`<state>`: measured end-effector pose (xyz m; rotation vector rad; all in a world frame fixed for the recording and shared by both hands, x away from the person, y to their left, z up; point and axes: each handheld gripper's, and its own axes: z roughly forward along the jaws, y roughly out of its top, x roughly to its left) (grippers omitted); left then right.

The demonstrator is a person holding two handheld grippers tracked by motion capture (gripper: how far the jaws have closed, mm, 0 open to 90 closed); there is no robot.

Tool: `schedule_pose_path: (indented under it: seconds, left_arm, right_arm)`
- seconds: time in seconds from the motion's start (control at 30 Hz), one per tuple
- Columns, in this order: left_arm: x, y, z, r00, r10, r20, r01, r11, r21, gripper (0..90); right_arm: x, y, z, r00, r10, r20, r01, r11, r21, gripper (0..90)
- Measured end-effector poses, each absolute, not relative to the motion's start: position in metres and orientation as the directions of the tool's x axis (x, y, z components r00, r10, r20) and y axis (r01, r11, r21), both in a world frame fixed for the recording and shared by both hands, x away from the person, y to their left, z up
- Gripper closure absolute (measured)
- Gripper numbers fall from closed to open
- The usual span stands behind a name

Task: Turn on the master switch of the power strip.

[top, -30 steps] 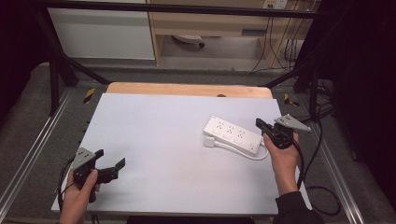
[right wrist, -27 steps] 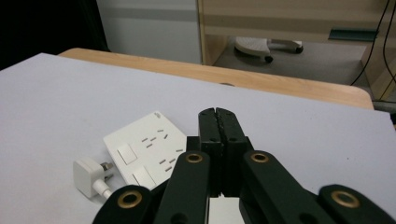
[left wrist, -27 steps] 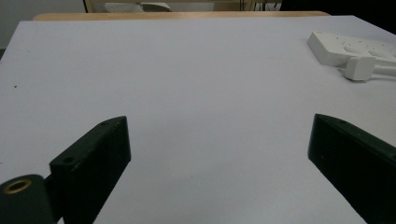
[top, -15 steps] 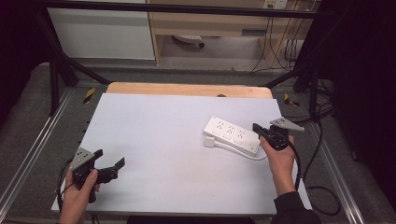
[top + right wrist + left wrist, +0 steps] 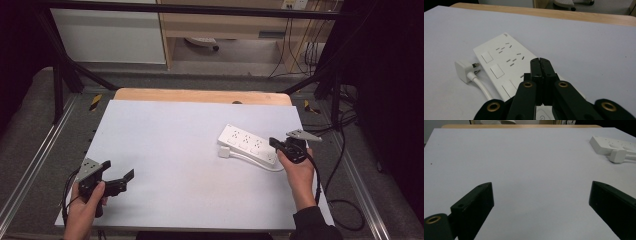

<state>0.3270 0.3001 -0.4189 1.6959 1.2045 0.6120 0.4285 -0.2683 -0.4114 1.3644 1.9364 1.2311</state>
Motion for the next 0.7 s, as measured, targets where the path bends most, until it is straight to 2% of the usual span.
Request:
schedule_pose_path:
  seconds: [0.7]
  left_arm:
    - [0.326,0.3,-0.419,0.405,0.907,-0.113,0.447,-0.089,0.89,6.3]
  right_arm:
    - [0.423,-0.271,-0.427,-0.386,0.916,0.104,0.551,0.139,0.823,90.0]
